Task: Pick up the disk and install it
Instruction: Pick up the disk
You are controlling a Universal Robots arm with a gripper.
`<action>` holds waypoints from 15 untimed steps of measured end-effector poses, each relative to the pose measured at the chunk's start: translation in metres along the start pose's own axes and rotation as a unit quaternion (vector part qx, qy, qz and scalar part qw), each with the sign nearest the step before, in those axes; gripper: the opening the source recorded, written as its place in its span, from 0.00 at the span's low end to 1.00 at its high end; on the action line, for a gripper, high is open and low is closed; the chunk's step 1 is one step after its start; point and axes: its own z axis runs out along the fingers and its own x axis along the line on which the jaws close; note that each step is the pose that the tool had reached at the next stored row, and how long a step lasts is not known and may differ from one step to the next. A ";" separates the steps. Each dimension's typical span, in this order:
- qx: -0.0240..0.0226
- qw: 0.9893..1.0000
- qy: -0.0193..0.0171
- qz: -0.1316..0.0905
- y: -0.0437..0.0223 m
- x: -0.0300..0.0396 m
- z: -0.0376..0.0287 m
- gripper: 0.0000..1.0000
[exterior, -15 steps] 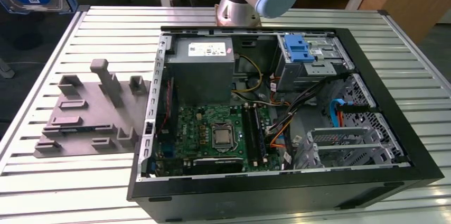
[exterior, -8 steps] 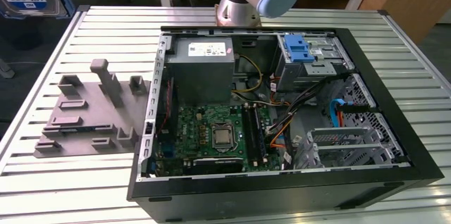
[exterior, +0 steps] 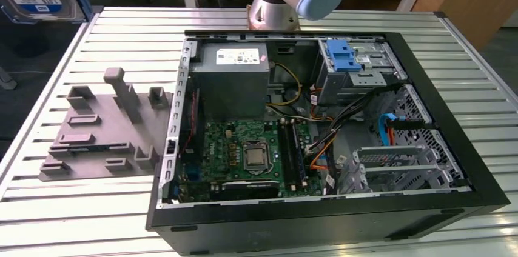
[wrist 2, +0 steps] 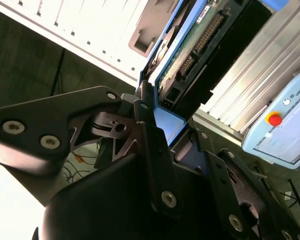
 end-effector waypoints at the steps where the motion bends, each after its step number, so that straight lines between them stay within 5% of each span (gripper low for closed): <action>1: 0.000 1.000 0.000 0.000 -0.0031 0.0001 -0.0001 0.36; 8: 0.000 1.000 0.000 0.000 -0.0227 0.0017 -0.0006 0.36; 15: 0.000 1.000 -0.001 0.000 -0.0243 0.0125 -0.0009 0.36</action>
